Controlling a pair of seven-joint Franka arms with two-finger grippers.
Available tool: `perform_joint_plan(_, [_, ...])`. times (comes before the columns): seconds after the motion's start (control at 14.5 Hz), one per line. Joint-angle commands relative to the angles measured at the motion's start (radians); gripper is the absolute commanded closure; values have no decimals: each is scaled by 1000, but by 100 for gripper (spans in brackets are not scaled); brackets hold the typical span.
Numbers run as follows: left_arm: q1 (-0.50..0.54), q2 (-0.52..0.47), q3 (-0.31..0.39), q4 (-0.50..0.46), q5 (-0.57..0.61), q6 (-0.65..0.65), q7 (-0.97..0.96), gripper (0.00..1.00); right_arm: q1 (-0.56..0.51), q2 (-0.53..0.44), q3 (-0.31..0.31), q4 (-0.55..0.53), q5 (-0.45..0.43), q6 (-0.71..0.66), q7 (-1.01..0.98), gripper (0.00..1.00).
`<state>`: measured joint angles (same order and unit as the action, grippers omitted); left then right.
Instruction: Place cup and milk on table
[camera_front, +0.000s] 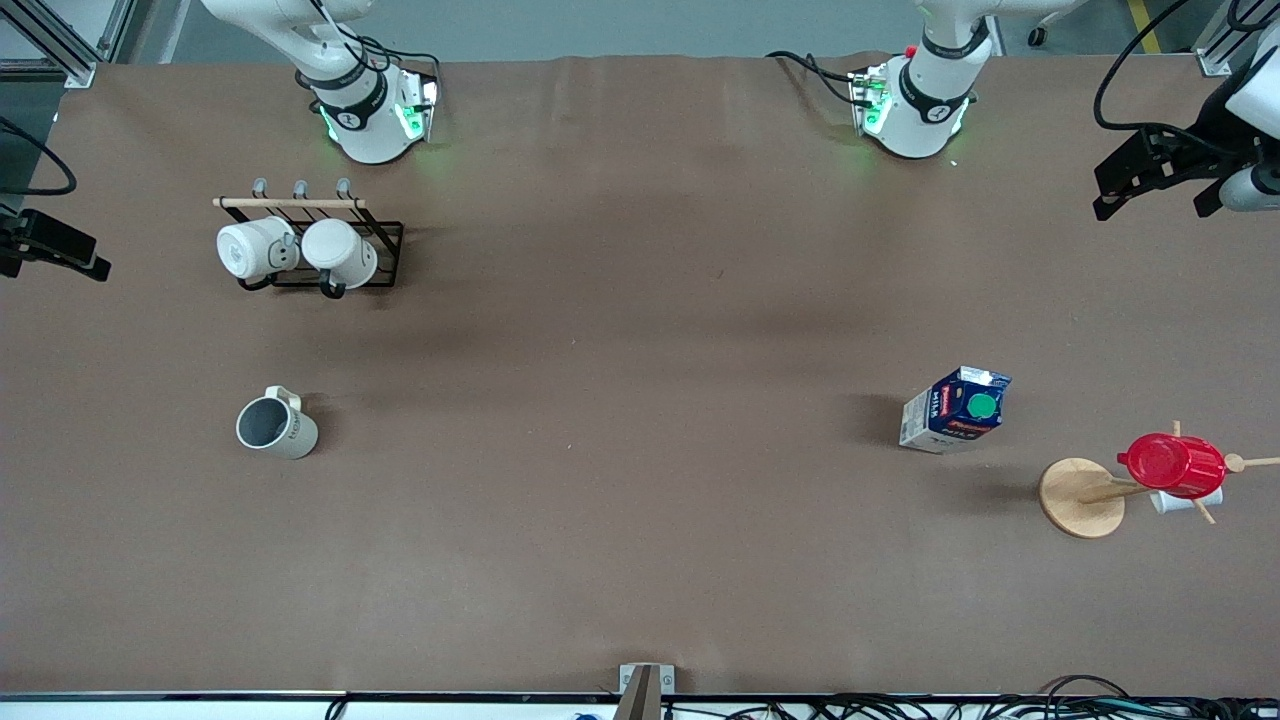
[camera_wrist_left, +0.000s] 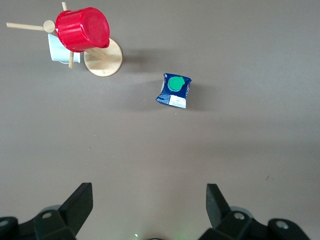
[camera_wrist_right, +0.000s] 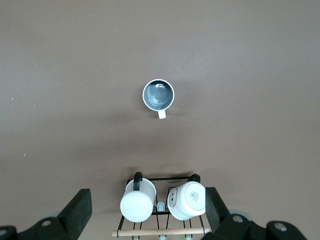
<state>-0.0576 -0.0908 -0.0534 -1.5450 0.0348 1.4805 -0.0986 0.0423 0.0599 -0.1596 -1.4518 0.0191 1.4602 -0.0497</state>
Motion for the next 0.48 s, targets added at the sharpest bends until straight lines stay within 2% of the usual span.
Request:
perform_joint_plan(0.0, [-4, 8, 4, 16, -9, -8, 17, 0, -4, -22, 2, -16, -1, -6, -10, 0])
perform_joint_plan(0.28, [-8, 52, 3, 17, -13, 4, 22, 0, -6, -22, 2, -16, -1, -4, -10, 0])
perform_joint_plan(0.34, [-7, 80, 3, 4, -13, 27, 25, 0, -6, -22, 2, -18, -1, -4, -10, 0])
perform_joint_plan(0.41, [-8, 94, 1, -41, -12, 103, 26, 0, -6, -22, 2, -18, -1, -4, -10, 0])
